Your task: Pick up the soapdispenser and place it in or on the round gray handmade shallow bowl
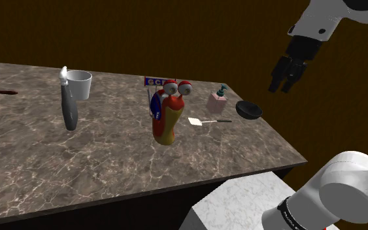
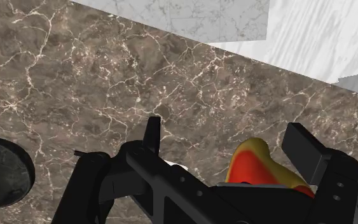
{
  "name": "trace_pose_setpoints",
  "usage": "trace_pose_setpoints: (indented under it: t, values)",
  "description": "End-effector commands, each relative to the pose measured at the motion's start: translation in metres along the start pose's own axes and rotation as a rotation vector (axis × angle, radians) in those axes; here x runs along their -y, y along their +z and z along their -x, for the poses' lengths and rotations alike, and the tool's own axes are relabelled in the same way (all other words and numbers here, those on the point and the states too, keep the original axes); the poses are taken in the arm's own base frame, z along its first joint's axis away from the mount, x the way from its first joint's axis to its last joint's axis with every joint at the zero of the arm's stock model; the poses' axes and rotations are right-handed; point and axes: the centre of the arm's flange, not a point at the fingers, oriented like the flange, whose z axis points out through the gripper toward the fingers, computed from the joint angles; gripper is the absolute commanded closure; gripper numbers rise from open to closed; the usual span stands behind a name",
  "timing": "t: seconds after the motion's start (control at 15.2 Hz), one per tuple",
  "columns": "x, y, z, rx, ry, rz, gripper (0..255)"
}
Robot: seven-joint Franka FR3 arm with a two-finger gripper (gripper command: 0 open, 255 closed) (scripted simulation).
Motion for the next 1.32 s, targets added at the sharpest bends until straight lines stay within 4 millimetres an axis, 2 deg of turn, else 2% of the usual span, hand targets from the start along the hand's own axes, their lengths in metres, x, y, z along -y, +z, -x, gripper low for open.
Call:
trace_pose_setpoints:
  t: [0.0, 1.25]
  values:
    - [0.0, 0.0, 0.0, 0.0, 0.0, 0.0, 0]
    - [-0.113, 0.07, -0.209, -0.002, 0.026, 0.041, 0]
